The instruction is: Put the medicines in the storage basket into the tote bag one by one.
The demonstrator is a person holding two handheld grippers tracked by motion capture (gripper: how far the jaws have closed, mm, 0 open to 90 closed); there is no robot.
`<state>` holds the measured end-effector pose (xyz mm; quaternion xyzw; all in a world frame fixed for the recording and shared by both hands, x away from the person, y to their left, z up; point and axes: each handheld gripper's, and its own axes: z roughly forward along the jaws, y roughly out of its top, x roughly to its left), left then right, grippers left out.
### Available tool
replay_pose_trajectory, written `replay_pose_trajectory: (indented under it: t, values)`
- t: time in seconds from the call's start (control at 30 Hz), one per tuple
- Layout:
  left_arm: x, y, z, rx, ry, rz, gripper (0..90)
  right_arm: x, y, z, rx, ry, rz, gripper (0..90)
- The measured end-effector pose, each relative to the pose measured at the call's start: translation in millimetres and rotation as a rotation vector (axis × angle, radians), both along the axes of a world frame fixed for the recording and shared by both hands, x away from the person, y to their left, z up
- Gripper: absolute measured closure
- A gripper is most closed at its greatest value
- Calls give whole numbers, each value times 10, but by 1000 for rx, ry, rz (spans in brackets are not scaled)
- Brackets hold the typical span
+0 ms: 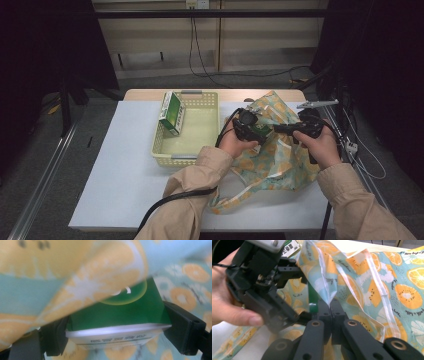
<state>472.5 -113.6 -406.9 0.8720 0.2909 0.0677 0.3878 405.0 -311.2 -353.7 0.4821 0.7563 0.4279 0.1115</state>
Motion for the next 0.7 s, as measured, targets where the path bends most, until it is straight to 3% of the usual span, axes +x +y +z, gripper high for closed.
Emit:
replay_pose_trajectory:
  t: [0.13,0.3,0.4,0.47,0.7]
  values:
    - [38,-22,-39,-21,0,24,148,9,10,-15,1,1,1,896]
    - [-41,6,6,-7,41,-26,122,2,-1,-36,7,3,-2,896]
    - [-115,84,83,-2,42,-58,117,-4,-14,-56,9,4,-5,897]
    - [-152,147,140,-23,66,-67,109,-7,-17,-62,5,7,-9,896]
    - [-285,359,341,-39,65,-103,125,-21,-10,-66,-1,6,-15,896]
